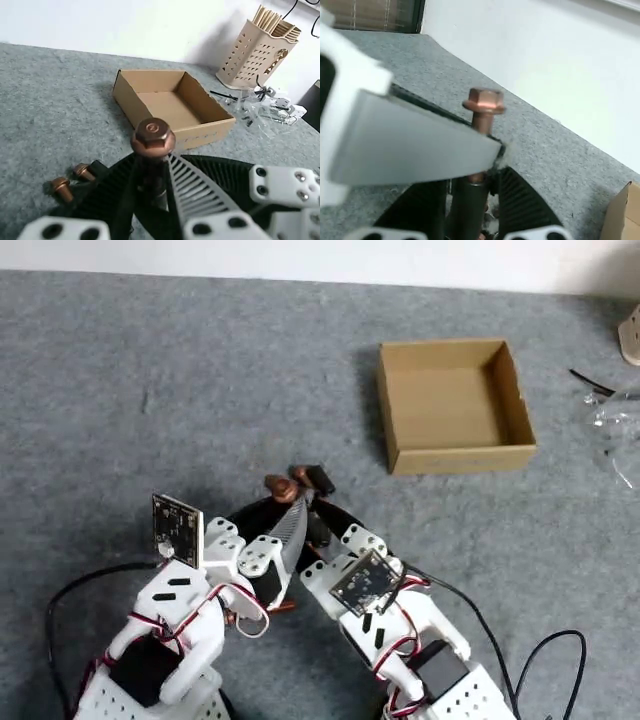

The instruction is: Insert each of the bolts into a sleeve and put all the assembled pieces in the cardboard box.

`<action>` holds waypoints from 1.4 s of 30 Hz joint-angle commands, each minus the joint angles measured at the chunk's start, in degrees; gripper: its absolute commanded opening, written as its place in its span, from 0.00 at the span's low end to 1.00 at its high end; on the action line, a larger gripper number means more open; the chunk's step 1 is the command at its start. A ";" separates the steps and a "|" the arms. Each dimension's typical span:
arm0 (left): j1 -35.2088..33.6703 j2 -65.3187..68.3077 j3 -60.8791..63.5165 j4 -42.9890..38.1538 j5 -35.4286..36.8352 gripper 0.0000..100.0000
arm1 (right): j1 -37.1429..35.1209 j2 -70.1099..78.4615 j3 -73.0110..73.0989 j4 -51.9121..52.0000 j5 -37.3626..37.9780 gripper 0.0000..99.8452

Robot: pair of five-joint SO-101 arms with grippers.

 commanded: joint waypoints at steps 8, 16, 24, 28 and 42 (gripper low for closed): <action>-6.02 -0.92 -0.13 -1.93 0.70 0.10 | 0.66 0.04 8.57 -2.07 0.70 0.00; -6.02 -0.92 1.71 -1.85 4.13 0.36 | 0.66 0.04 8.57 -2.07 0.70 0.00; -7.52 -0.92 1.45 -1.85 4.48 0.31 | 0.84 0.04 8.57 -2.07 0.70 0.00; -14.11 -0.92 1.10 -2.20 9.49 0.31 | 3.21 -0.31 8.57 -2.07 0.70 0.00; -23.43 -1.01 2.86 -3.78 15.30 0.31 | 5.58 -0.48 8.57 -2.15 0.70 0.00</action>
